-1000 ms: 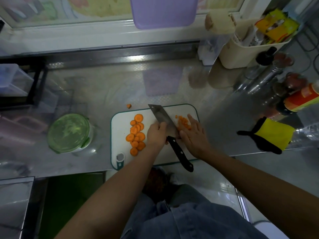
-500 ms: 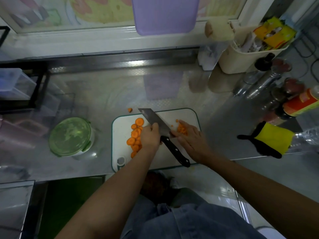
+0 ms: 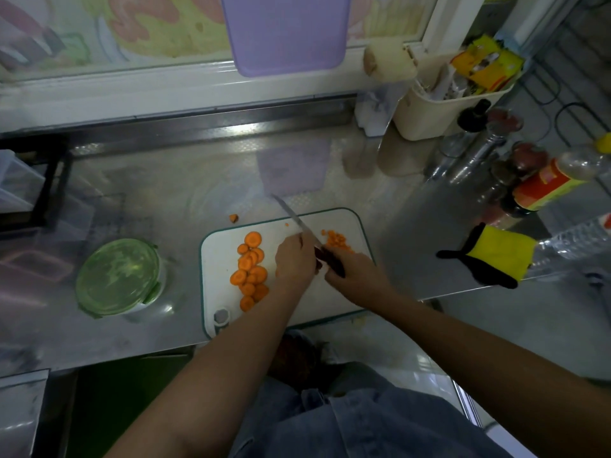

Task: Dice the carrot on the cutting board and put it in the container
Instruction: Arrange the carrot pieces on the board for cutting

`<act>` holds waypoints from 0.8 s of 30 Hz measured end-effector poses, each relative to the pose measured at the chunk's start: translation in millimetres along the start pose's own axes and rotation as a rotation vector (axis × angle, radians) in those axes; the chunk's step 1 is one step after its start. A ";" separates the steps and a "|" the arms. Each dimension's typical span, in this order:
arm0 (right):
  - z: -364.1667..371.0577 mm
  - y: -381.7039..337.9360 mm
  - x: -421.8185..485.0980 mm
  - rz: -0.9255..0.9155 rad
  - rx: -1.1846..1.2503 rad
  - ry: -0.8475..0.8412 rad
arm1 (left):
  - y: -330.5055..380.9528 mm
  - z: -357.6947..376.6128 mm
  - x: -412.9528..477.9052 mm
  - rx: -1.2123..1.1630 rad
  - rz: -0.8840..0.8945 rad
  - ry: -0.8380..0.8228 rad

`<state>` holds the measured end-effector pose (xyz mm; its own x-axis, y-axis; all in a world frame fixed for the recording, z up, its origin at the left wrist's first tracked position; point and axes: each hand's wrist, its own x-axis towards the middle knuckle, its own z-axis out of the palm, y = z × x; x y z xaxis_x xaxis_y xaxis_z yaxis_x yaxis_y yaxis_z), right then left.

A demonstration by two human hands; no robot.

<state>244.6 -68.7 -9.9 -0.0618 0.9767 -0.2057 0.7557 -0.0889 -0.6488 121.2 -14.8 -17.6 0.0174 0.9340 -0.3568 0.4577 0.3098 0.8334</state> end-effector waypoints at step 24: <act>-27.5 17.1 -10.3 0.465 1.021 0.199 | -5.5 18.3 -1.7 0.649 0.334 -0.085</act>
<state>276.2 -74.9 1.2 0.2586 0.8133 -0.5212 -0.2107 -0.4791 -0.8521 135.0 -21.4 -29.2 0.3054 0.9349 -0.1810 0.8495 -0.1815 0.4954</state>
